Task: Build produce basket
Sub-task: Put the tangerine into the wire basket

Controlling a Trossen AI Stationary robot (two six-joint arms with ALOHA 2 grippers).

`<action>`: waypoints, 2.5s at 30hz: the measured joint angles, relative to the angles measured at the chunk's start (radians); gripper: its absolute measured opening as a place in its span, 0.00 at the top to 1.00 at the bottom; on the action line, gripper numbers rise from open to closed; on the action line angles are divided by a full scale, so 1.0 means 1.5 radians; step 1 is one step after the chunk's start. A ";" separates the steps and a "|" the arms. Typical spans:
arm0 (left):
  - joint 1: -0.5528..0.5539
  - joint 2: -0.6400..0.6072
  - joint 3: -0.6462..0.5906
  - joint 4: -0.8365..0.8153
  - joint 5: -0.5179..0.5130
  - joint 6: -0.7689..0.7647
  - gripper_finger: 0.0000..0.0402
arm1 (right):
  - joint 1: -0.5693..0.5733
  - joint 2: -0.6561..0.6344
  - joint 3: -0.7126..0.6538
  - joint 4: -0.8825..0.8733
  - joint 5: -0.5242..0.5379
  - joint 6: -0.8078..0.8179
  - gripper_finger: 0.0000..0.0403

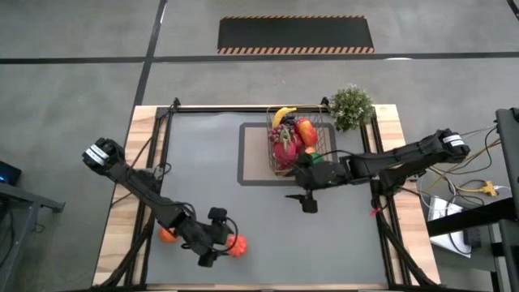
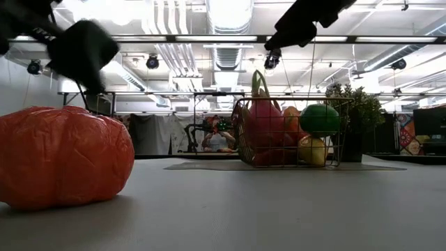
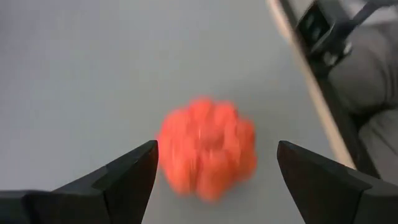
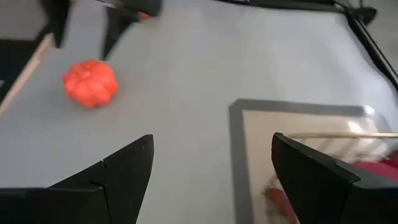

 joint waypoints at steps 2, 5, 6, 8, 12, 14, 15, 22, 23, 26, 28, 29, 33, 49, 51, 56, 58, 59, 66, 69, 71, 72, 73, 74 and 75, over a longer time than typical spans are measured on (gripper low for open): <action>-0.005 -0.002 0.000 -0.041 0.019 -0.052 0.23 | 0.014 0.007 -0.028 0.058 0.000 0.002 0.24; -0.010 -0.003 0.000 -0.071 0.071 -0.106 0.23 | 0.038 0.025 -0.063 0.149 0.001 0.016 0.24; -0.013 -0.003 0.000 -0.075 0.085 -0.116 0.23 | 0.046 0.035 -0.071 0.188 0.000 0.018 0.24; -0.019 -0.003 -0.003 -0.078 0.102 -0.120 0.23 | 0.063 0.057 -0.083 0.246 0.001 0.019 0.24; -0.034 0.000 -0.006 -0.075 0.106 -0.119 0.23 | 0.092 0.126 -0.086 0.354 0.001 0.018 0.25; -0.039 0.007 -0.007 -0.071 0.106 -0.118 0.23 | 0.102 0.168 -0.076 0.404 0.001 0.014 0.25; -0.042 0.012 -0.008 -0.069 0.106 -0.119 0.23 | 0.106 0.188 -0.071 0.419 0.001 0.010 0.25; -0.058 0.059 -0.017 0.012 0.106 -0.119 0.24 | 0.123 0.335 0.007 0.477 0.001 0.000 0.25; -0.058 0.065 -0.016 0.017 0.107 -0.119 0.25 | 0.125 0.353 0.022 0.477 0.001 0.000 0.25; -0.061 0.075 -0.012 0.018 0.107 -0.120 0.29 | 0.130 0.402 0.066 0.475 0.000 -0.007 0.25; -0.061 0.075 -0.012 0.020 0.105 -0.120 0.32 | 0.133 0.429 0.096 0.468 -0.009 -0.002 0.25; -0.061 0.075 -0.013 0.024 0.101 -0.120 0.33 | 0.133 0.440 0.112 0.463 -0.019 0.005 0.24; -0.061 0.075 -0.015 0.029 0.079 -0.119 0.38 | 0.133 0.480 0.177 0.400 -0.040 0.023 0.19; -0.061 0.074 -0.018 0.030 -0.016 -0.118 0.42 | 0.131 0.597 0.353 0.222 -0.040 0.046 0.09; -0.061 0.074 -0.018 0.030 -0.016 -0.118 0.42 | 0.130 0.600 0.356 0.221 -0.040 0.046 0.09; -0.061 0.074 -0.020 0.030 -0.017 -0.118 0.42 | 0.127 0.600 0.353 0.222 -0.035 0.044 0.09; -0.061 0.074 -0.021 0.030 -0.019 -0.118 0.42 | 0.127 0.600 0.352 0.222 -0.034 0.043 0.10; -0.061 0.074 -0.021 0.030 -0.019 -0.118 0.42 | 0.127 0.600 0.352 0.222 -0.034 0.042 0.12; -0.061 0.074 -0.021 0.030 -0.019 -0.118 0.42 | 0.127 0.599 0.352 0.222 -0.035 0.041 0.25; -0.061 0.074 -0.021 0.030 -0.019 -0.118 0.42 | 0.127 0.599 0.352 0.222 -0.038 0.041 0.28; -0.061 0.071 -0.021 0.029 -0.019 -0.118 0.42 | 0.127 0.598 0.352 0.218 -0.040 0.038 0.29; -0.061 0.069 -0.021 0.029 -0.019 -0.115 0.42 | 0.127 0.596 0.352 0.214 -0.040 0.036 0.29; -0.061 0.065 -0.021 0.029 -0.019 -0.112 0.42 | 0.127 0.593 0.352 0.207 -0.040 0.033 0.29; -0.061 0.061 -0.021 0.029 -0.019 -0.105 0.42 | 0.127 0.590 0.351 0.202 -0.040 0.030 0.29; -0.061 0.053 -0.021 0.028 -0.019 -0.098 0.42 | 0.127 0.586 0.351 0.198 -0.040 0.027 0.29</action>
